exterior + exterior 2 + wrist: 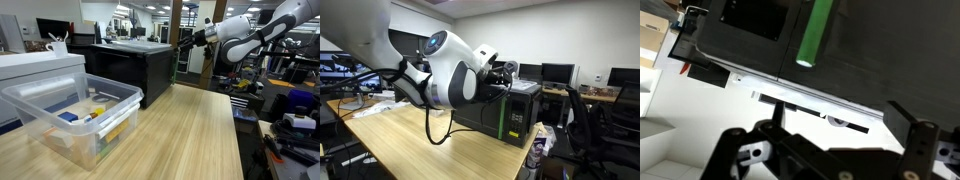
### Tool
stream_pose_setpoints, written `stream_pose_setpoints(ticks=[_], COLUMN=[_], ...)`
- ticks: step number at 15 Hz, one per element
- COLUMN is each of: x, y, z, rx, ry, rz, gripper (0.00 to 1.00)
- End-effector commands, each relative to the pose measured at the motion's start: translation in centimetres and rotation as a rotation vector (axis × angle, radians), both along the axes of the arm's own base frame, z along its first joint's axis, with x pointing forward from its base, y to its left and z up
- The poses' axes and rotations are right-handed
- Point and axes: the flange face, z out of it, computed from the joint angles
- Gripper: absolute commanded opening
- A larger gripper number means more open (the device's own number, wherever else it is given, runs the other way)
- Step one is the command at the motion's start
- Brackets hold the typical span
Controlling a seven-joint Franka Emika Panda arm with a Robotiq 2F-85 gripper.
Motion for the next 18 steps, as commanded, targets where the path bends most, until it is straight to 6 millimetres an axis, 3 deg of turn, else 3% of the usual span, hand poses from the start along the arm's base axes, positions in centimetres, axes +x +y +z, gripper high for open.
stream_pose_setpoints(ticks=[1,2,7,10,16,18], x=[-1.1,0.0,0.2,-0.1,-1.1,-1.2], y=[0.3,-0.1,0.0,-1.0,-2.8,-2.3], z=[-0.6,-0.5,-0.6,-0.5,-1.9,-3.1], rx=[-0.024,-0.005,-0.006,-0.019,-0.017,0.013], ry=[0.056,0.028,0.031,0.045,0.099,0.112], rz=[0.003,-0.004,-0.002,-0.032,-0.088,-0.078], gripper=[1.00,1.00,1.00,1.00,1.00,1.00])
